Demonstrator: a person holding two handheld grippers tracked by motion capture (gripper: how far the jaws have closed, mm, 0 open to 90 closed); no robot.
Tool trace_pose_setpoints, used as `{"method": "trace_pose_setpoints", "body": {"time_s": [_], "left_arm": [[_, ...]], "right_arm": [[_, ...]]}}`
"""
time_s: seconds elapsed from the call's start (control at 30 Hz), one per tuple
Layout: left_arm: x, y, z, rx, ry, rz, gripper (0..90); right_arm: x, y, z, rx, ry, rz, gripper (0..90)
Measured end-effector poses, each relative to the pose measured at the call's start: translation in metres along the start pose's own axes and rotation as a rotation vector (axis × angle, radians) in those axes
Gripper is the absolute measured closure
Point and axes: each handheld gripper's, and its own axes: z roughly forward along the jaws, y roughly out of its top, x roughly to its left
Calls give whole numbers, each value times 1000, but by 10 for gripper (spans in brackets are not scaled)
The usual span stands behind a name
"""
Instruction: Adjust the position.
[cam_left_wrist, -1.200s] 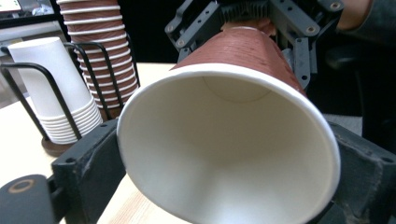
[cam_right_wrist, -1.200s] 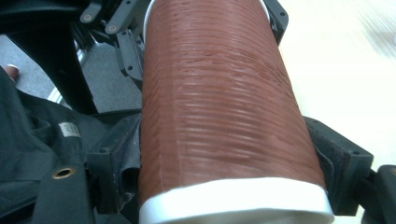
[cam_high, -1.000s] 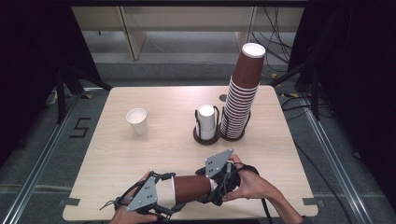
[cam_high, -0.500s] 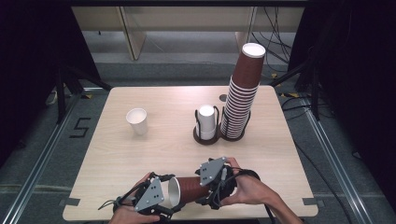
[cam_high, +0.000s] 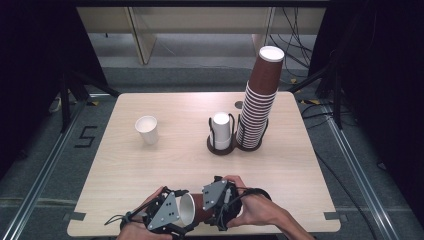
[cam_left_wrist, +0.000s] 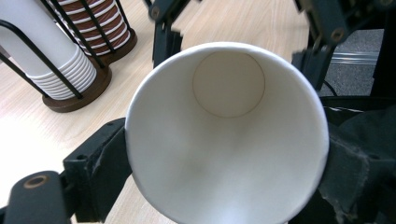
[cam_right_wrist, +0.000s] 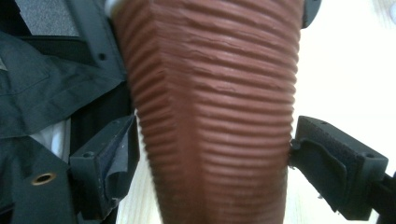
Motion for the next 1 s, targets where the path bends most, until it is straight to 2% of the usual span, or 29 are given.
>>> {"method": "trace_pose_setpoints", "body": {"time_s": [0.07,0.1,0.13,0.17,0.2,0.23,0.27,0.3,0.33,0.37,0.5,0.57,0.6,0.63,0.67,0.7,0.77,0.8,0.83,0.93,0.97,1.0], "left_arm": [[0,1,-1,-3,-3,7,125],[0,2,-1,-7,-1,1,125],[0,2,-2,-6,-2,3,125],[0,2,-2,-1,-3,10,125],[-1,2,-1,-8,-4,4,125],[0,2,-2,-5,-2,9,121],[-1,1,-1,-19,-8,-10,112],[0,0,-1,-30,-10,-23,103],[3,-1,-1,-50,-15,-53,92],[3,-2,-1,-66,-11,-69,74],[6,-3,-1,-129,-3,-125,67],[8,-4,-3,-138,8,-154,71],[10,-5,-4,-145,5,-166,84],[11,-6,-4,-162,3,-175,117],[12,-6,-6,-170,11,-184,142],[13,-7,-6,-175,19,-192,143],[16,-9,-8,-210,7,-244,146],[16,-9,-8,-220,7,-259,145],[17,-10,-8,-226,12,-266,145],[19,-12,-7,-245,11,-304,145],[19,-12,-6,-253,4,-313,145],[19,-13,-6,-246,14,-333,145]], "right_arm": [[0,1,4,0,-6,-15,162],[-1,1,6,-8,0,-42,162],[-1,1,7,-4,-1,-41,164],[0,2,7,-1,-2,-28,172],[5,1,8,1,17,46,188],[5,0,8,2,22,44,193],[2,0,8,-7,31,6,193],[1,0,8,-13,34,-3,192],[0,-2,7,-20,37,5,190],[-3,-3,6,-49,43,-10,188],[-10,-12,4,-108,52,21,190],[-14,-15,1,-135,42,19,191],[-14,-16,-1,-133,53,46,191],[-17,-19,-3,-137,35,44,192],[-17,-21,-5,-137,42,80,192],[-19,-24,-8,-157,47,111,192],[-25,-31,-14,-184,29,127,192],[-28,-34,-17,-208,15,149,192],[-28,-35,-18,-224,21,170,192],[-32,-39,-22,-272,23,189,191],[-32,-39,-23,-276,23,193,191],[-31,-39,-23,-278,24,193,191]]}}
